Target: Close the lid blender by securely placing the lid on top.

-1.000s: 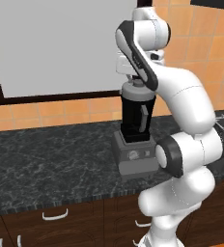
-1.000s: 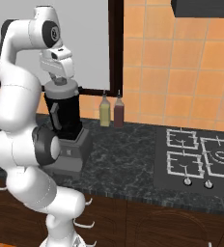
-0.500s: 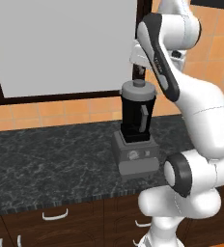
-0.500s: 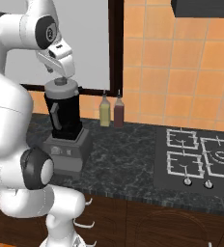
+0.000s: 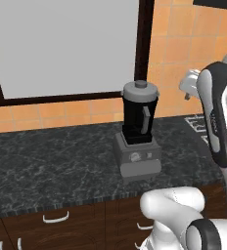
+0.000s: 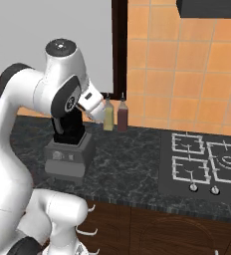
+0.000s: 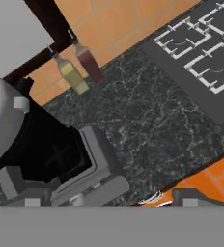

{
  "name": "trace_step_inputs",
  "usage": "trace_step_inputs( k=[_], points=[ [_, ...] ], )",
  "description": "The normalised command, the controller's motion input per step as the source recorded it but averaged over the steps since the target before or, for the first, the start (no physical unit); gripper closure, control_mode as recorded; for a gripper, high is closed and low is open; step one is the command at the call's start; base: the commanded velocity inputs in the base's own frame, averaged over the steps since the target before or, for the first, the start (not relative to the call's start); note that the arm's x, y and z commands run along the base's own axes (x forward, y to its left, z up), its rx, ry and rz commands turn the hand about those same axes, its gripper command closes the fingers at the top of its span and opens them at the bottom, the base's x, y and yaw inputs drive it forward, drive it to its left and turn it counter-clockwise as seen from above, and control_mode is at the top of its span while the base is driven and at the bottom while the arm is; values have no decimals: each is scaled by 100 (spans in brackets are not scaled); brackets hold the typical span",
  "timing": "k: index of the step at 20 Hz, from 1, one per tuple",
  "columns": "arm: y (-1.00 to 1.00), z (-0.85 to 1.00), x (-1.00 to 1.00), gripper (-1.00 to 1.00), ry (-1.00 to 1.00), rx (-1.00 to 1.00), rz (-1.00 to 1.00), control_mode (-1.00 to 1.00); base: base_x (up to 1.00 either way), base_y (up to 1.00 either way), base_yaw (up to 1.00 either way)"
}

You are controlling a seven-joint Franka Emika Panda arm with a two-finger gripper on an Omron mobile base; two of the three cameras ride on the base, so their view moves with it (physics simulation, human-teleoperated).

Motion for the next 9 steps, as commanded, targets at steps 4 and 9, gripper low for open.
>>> trace_step_inputs(
  k=[4,9],
  points=[
    [-93,-20,-81,-100,-16,9,-10,-100,0,0,0],
    [0,0,0,-100,0,0,0,-100,0,0,0]
  ],
)
